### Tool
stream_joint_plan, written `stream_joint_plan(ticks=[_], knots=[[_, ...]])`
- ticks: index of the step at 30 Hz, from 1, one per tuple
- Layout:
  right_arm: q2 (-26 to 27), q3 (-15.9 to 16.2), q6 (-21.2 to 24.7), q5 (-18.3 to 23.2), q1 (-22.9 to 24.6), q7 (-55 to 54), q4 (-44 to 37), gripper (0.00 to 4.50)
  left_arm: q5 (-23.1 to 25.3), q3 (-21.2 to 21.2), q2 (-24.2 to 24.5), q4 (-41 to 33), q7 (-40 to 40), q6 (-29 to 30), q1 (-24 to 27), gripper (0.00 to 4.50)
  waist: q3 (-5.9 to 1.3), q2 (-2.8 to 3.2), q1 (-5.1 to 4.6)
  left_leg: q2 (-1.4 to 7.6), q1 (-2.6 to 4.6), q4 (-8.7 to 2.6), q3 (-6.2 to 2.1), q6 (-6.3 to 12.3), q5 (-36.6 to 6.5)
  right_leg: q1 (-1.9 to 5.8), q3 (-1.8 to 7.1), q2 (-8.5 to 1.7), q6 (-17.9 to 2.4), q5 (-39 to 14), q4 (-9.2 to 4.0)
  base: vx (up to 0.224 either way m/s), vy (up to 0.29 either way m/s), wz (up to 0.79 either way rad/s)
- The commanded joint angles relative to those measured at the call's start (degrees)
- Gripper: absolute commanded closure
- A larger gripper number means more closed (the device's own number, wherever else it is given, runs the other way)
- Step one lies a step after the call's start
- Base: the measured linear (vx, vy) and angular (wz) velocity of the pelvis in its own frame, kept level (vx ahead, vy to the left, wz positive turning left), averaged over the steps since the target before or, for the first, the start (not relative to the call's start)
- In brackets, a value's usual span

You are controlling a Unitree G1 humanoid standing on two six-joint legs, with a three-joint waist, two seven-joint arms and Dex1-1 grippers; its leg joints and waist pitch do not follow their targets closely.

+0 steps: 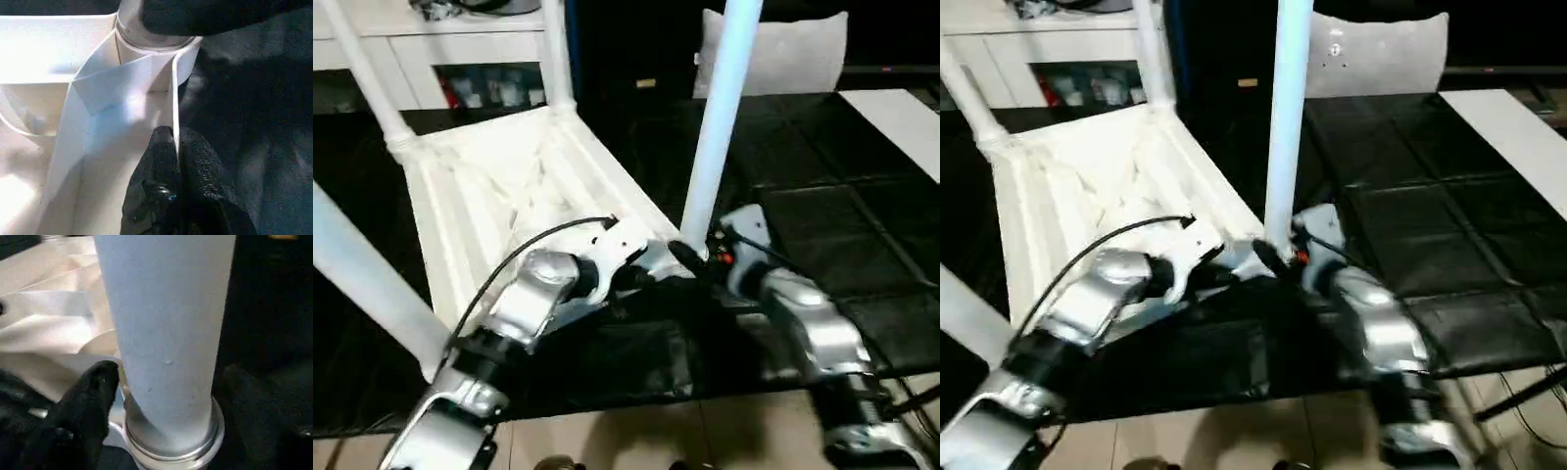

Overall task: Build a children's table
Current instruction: Rotate leg to tighten

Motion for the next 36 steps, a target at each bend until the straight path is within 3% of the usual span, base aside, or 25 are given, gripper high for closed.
stream_joint_plan(ticks=[1,7,11,19,25,36], knots=[[-3.14,0.44,-2.12,1.31,0.13,6.99,-1.89,0.49,-1.48,-1.39,1.34,-2.77,-5.19,-2.76,0.27,4.50,-4.53,-0.04,0.35,4.26,0.11,-3.43,-1.57,7.25,-0.98,4.36,4.99,-6.19,-5.97,-9.85,-3.34,0.000,0.000,0.00],[-10.89,3.43,-8.05,1.45,0.82,20.95,-1.72,0.49,-1.73,-4.43,6.00,-3.31,-13.88,-7.92,1.38,4.50,-4.39,-0.30,1.33,4.23,0.28,-3.51,-1.49,7.09,-2.18,4.22,4.89,-6.09,-4.89,-13.56,-3.86,0.000,0.000,0.00],[-12.81,4.05,-9.19,4.00,0.34,27.88,-1.02,0.49,-2.61,-6.68,9.18,-4.60,-20.51,-10.94,2.27,4.50,-4.49,-0.44,1.98,4.62,0.35,-3.48,-1.60,7.69,-1.36,4.04,4.97,-6.20,-6.03,-12.14,-3.37,0.000,0.000,0.00],[-14.69,7.31,-6.76,6.91,0.34,38.61,-1.71,1.28,-2.20,-9.80,12.67,-5.36,-28.35,-15.28,2.16,4.50,-4.35,-0.62,2.89,4.77,0.40,-3.52,-1.52,7.50,-1.51,3.82,4.99,-6.16,-5.84,-14.09,-3.42,0.000,0.000,0.00],[-14.46,8.99,-5.94,7.56,0.76,41.36,-2.37,1.76,-1.94,-10.60,13.07,-4.64,-29.51,-16.74,1.22,4.50,-4.23,-0.81,2.85,4.55,0.42,-3.71,-1.46,6.36,-2.76,3.91,4.94,-6.22,-4.14,-17.59,-4.00,0.000,0.000,0.00],[-14.39,10.11,-2.13,9.32,1.41,43.86,-3.44,2.54,-2.48,-10.81,13.09,-4.43,-30.25,-16.80,1.29,4.50,-4.27,-0.98,2.78,4.43,0.31,-3.67,-1.45,6.27,-1.96,3.94,4.87,-6.13,-3.59,-17.34,-3.96,0.000,0.000,0.00]])
